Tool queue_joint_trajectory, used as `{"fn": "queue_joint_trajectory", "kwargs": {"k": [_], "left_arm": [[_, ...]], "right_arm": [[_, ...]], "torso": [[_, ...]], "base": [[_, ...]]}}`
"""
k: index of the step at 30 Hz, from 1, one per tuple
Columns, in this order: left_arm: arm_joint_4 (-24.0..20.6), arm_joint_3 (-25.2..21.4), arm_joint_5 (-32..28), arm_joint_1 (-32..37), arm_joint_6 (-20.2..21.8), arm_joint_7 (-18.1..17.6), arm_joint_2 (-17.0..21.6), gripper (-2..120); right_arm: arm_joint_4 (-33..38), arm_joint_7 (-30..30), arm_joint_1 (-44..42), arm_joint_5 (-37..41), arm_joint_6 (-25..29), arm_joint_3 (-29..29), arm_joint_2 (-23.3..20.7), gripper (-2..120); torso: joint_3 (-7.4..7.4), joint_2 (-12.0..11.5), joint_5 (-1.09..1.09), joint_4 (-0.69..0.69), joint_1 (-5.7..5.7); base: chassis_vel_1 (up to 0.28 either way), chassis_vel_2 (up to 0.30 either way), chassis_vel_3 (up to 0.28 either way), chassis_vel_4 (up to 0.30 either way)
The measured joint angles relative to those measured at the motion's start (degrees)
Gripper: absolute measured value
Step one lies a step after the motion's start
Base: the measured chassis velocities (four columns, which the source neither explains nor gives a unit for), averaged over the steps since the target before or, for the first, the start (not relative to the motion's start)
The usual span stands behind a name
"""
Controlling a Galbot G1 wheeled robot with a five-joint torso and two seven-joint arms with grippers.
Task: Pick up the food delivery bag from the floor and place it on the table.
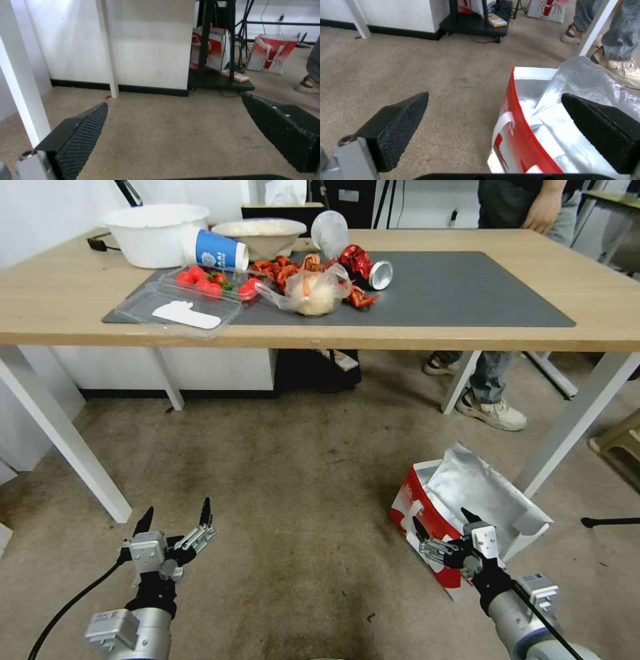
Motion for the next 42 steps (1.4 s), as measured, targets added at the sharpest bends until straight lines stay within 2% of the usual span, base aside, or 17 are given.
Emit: {"fn": "queue_joint_trajectory", "kwargs": {"k": [23, 29, 42], "left_arm": [[0.8, -0.7, -0.2, -0.2, -0.1, 0.9, 0.8, 100], [0.9, -0.8, -0.2, 0.0, -0.1, 1.0, 1.5, 100], [1.3, -0.8, -0.4, 0.4, -0.4, 1.4, 2.5, 100]], "right_arm": [[-0.4, 0.0, 0.1, -0.1, 0.0, -0.4, 1.1, 100], [-0.4, 0.0, 0.0, -0.2, 0.0, -0.4, 1.0, 100], [-0.3, 0.0, -0.2, -0.4, 0.2, -0.3, 1.1, 100]], "torso": [[-4.62, -5.1, 0.00, 0.00, -0.44], [-4.70, -5.9, 0.00, 0.00, -0.63], [-4.70, -5.8, 0.00, 0.00, -0.65]], "base": [[0.000, 0.000, 0.000, 0.000], [0.000, 0.000, 0.000, 0.000], [0.000, 0.000, 0.000, 0.000]]}}
